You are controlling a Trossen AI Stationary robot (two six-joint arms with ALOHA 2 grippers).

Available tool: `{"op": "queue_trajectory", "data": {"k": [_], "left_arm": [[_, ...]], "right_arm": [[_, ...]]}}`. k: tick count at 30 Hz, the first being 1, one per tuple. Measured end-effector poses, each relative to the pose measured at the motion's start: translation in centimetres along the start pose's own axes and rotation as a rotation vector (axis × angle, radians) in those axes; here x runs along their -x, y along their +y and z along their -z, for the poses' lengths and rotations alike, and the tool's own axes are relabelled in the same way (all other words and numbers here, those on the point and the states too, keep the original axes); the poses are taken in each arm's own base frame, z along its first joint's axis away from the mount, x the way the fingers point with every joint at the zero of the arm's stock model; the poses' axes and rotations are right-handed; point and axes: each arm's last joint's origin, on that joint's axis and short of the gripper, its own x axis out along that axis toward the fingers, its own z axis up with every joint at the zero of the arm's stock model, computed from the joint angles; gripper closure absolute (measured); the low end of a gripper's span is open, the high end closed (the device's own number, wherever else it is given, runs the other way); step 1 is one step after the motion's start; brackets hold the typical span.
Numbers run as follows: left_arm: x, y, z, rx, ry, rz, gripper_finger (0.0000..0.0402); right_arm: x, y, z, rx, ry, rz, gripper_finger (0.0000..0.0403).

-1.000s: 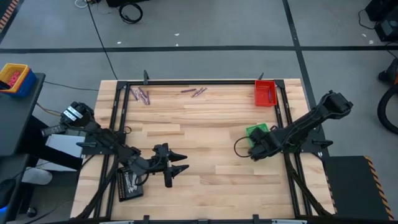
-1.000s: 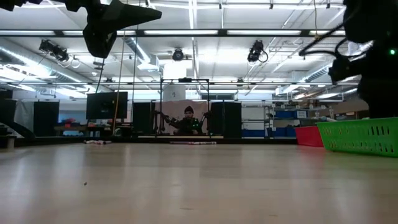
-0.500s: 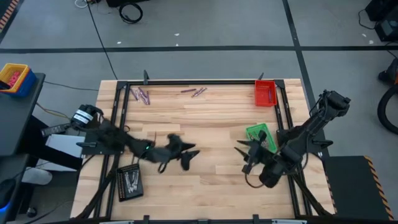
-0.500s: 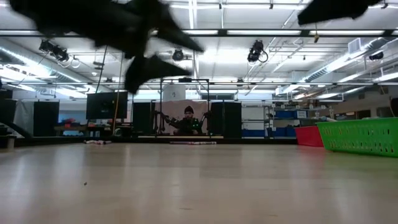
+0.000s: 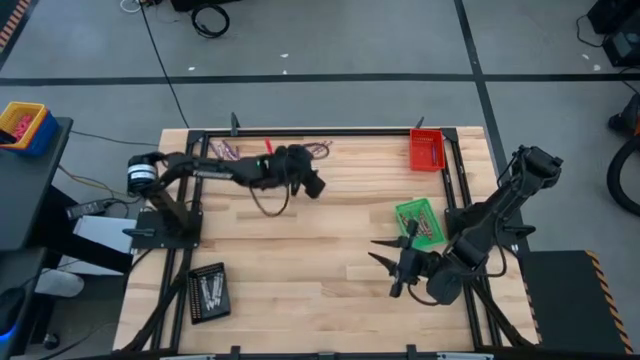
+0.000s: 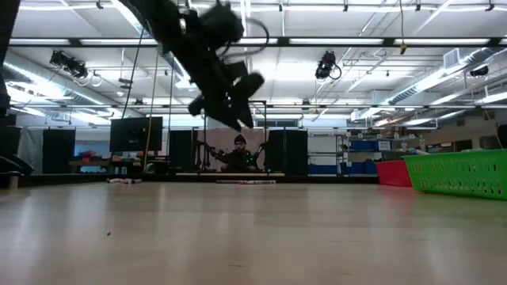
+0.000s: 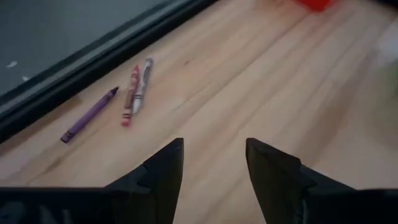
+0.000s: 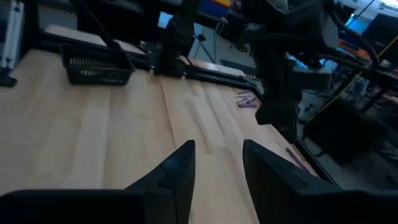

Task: Sort crayons
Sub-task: Put the pink crayon into the green bin

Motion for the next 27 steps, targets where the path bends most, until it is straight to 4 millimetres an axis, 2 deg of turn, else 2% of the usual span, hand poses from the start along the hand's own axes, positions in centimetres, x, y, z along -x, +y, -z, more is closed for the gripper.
{"op": "queue_trajectory", "data": {"k": [3, 7, 11, 20, 27], "left_arm": [[-2.6, 2.2, 0.9, -0.104, 0.059, -0.02, 0.0216], [-5.8, 3.0, 1.9, -0.273, 0.077, 0.049, 0.0216], [-8.4, 4.4, 3.3, -0.334, 0.125, 0.061, 0.0216], [-8.7, 6.9, 0.6, -0.302, -0.028, 0.104, 0.0216], [-10.5, 8.4, 1.9, -0.301, 0.026, 0.09, 0.0226]], "right_arm": [[-0.5, -0.2, 0.8, 0.002, 0.002, 0.044, 0.0264], [-2.0, -0.9, 1.7, -0.03, 0.011, 0.102, 0.0264], [-3.7, -1.9, 2.5, -0.072, 0.02, 0.156, 0.0264], [-6.6, -4.1, 1.1, 0.001, -0.04, 0.163, 0.0264], [-8.1, -5.7, -0.2, 0.078, -0.129, 0.145, 0.0264]]}}
